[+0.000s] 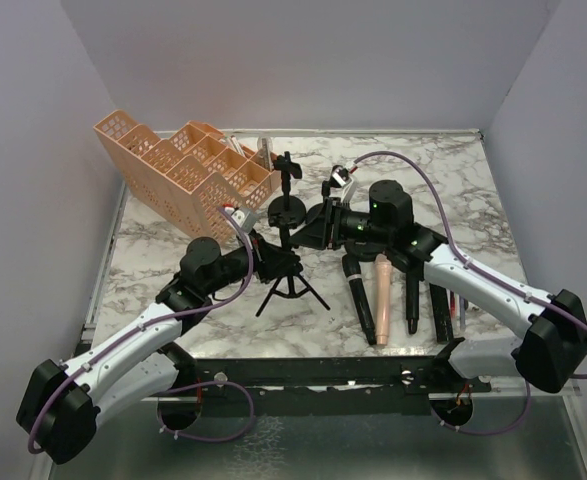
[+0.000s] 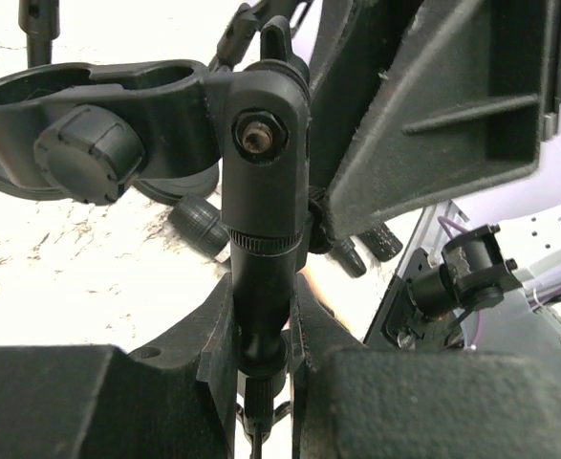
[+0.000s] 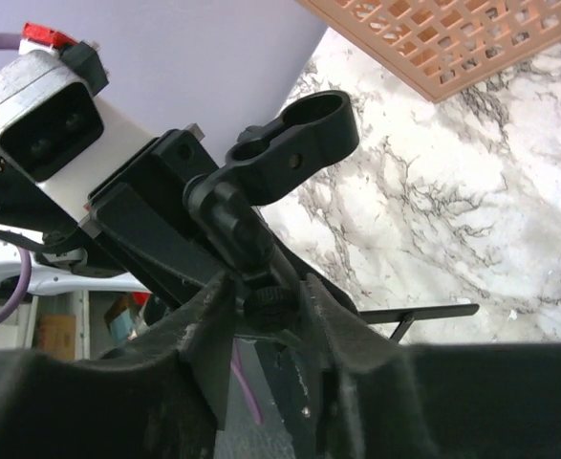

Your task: Attach the microphones to the stand

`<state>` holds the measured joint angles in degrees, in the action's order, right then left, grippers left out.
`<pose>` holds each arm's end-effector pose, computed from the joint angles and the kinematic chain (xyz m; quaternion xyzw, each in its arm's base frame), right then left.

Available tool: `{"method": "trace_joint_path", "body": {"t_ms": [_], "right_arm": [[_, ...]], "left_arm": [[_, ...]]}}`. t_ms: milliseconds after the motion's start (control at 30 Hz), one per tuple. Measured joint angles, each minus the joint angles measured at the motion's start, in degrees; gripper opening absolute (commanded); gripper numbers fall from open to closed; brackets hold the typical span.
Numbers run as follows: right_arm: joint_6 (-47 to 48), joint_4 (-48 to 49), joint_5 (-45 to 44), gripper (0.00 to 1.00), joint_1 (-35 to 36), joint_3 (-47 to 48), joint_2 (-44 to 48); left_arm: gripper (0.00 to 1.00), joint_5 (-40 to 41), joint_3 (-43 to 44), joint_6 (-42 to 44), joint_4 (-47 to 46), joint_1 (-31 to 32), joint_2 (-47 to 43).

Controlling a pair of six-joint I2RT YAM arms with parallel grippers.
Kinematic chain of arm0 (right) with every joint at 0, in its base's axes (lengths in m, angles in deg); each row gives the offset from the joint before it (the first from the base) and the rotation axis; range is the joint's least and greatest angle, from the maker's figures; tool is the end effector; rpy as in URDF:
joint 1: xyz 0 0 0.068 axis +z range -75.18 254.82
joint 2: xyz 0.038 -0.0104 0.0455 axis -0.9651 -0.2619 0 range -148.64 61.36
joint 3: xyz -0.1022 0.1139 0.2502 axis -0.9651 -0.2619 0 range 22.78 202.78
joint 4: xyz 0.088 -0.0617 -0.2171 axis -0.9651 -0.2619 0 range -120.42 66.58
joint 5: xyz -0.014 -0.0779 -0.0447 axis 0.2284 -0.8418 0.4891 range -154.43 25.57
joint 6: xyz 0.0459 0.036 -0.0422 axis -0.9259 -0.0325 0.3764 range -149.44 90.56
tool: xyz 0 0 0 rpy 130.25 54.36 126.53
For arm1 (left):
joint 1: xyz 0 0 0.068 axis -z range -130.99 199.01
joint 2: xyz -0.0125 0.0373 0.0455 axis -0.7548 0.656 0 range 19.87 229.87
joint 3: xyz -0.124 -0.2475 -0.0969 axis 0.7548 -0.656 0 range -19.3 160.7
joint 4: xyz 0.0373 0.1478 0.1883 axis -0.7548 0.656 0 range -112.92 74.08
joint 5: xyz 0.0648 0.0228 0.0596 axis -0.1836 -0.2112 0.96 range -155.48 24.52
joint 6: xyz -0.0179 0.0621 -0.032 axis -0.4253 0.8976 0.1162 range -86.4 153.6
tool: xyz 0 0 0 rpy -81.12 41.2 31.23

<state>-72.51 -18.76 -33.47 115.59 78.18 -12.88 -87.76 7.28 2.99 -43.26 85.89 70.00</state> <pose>0.2038 0.2162 0.3416 -0.1487 0.7635 0.5523 0.2999 0.1431 -0.1357 0.2905 0.1715 0.7046 -0.4912 0.4825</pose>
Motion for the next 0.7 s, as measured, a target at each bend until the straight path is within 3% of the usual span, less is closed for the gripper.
{"method": "trace_joint_path", "body": {"t_ms": [100, 233, 333, 500, 700], "right_arm": [[-0.83, 1.40, 0.00, 0.52, 0.11, -0.11, 0.11], [-1.27, 2.14, -0.02, 0.39, 0.15, -0.83, 0.74], [-1.92, 2.19, -0.04, 0.37, 0.02, -1.20, 0.74], [-2.38, 2.21, -0.28, 0.48, 0.00, -1.22, 0.74], [-2.58, 1.66, -1.86, 0.48, 0.04, -1.22, 0.74]], "left_arm": [[0.00, 0.17, 0.42, -0.33, 0.39, 0.00, 0.15], [0.00, 0.31, 0.42, -0.59, 1.22, 0.00, 0.15], [0.00, 0.33, 0.90, -0.76, 1.77, 0.00, 0.13], [0.00, 0.72, 1.16, -1.20, 2.45, 0.00, 0.13], [0.00, 1.62, 1.16, -1.38, 3.34, 0.00, 0.13]]}}
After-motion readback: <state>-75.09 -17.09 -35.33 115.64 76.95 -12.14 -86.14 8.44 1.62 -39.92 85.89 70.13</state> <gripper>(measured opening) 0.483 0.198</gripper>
